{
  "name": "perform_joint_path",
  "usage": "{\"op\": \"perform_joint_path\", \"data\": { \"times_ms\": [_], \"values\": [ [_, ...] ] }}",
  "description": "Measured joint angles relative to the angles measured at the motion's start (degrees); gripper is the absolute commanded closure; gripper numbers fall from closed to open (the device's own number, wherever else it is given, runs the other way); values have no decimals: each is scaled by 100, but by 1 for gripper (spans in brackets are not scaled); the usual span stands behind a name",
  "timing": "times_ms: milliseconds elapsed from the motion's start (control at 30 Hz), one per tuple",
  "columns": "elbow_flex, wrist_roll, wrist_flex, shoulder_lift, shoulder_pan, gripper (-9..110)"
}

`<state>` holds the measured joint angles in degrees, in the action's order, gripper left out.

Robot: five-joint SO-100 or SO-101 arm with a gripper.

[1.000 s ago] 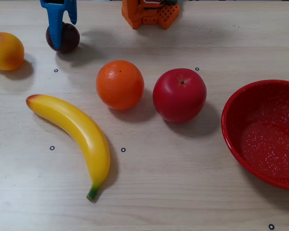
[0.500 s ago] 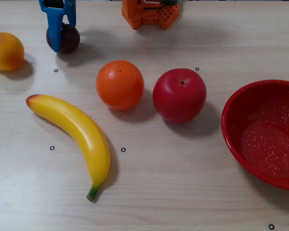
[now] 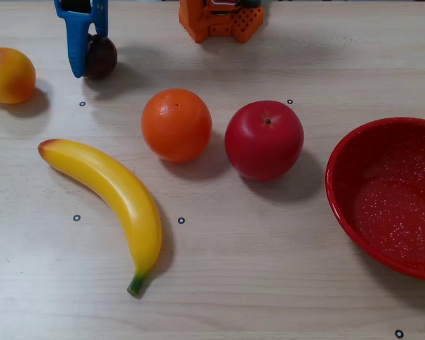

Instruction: Put plum in the red bowl.

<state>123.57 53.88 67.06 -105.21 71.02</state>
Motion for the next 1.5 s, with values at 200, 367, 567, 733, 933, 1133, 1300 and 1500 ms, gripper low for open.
{"op": "perform_joint_path", "data": {
  "times_ms": [200,367,567,733,933,1133,1300,1500],
  "values": [
    [0,-26,0,0,9,67],
    [0,-35,0,0,-237,102],
    [0,9,-9,0,-237,102],
    [-18,44,105,0,-237,102],
    [-835,44,967,26,-229,102],
    [-2522,0,2373,413,-606,102],
    [-4685,-352,3762,1037,-1020,102],
    [-6126,-861,3762,1222,-1828,102]
  ]
}}
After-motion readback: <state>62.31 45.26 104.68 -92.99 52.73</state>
